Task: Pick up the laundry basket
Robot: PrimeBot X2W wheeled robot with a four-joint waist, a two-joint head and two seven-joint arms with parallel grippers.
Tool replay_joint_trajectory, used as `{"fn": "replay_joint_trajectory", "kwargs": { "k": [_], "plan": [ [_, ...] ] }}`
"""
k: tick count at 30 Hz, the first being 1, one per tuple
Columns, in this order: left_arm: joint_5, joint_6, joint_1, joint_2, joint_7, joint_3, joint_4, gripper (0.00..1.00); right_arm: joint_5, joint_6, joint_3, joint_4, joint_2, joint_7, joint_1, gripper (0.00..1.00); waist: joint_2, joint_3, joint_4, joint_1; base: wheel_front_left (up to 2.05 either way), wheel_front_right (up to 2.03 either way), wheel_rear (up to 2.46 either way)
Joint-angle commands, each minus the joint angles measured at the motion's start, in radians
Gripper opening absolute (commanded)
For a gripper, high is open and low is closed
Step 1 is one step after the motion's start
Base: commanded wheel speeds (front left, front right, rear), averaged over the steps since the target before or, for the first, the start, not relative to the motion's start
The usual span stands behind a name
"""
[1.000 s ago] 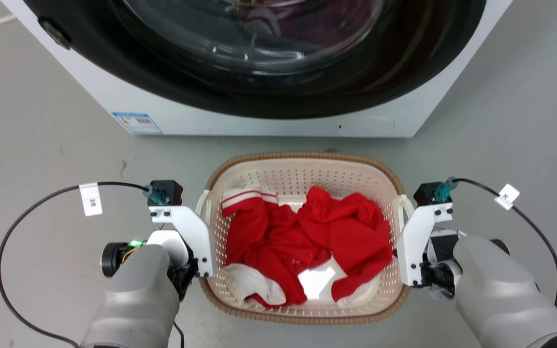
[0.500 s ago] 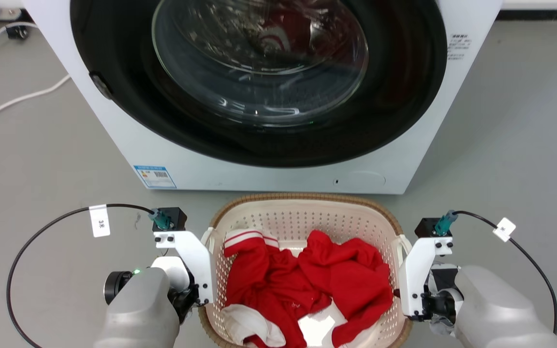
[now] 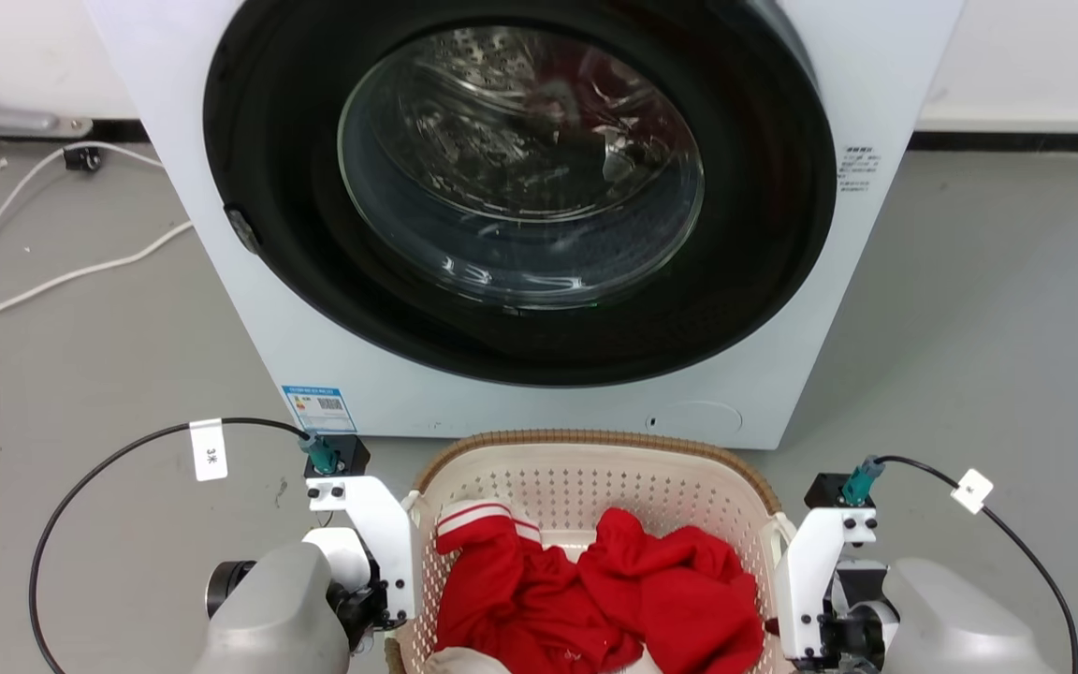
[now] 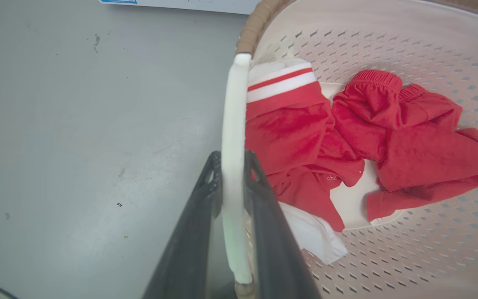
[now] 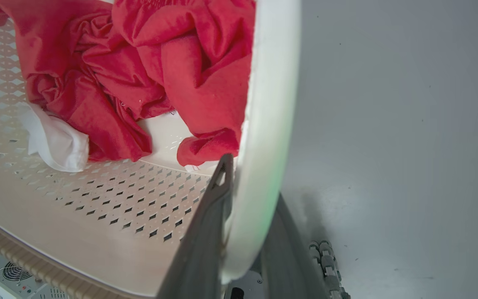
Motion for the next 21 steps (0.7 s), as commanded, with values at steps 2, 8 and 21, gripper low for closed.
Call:
{"fn": "replay_joint_trajectory", "kwargs": {
  "k": [2,8,21],
  "plan": [
    [-0.006,0.004,0.012,0.004,0.005,0.001,-0.003,0.00,0.009,0.003,0.005,0.002,0.002,0.005,0.013,0.00,-0.0001,-0.014,0.003,0.0001,0.00,0.00,0.00],
    [-0.015,0.003,0.019,0.004,0.018,-0.004,-0.003,0.00,0.022,0.003,0.013,0.011,0.006,0.019,0.025,0.00,-0.0001,-0.037,-0.002,0.0001,0.00,0.00,0.00],
    [-0.037,0.003,0.035,0.004,0.020,-0.014,-0.004,0.00,0.044,0.003,0.024,0.030,0.015,0.025,0.049,0.00,-0.0001,-0.070,-0.010,0.0001,0.00,0.00,0.00]
  ]
}}
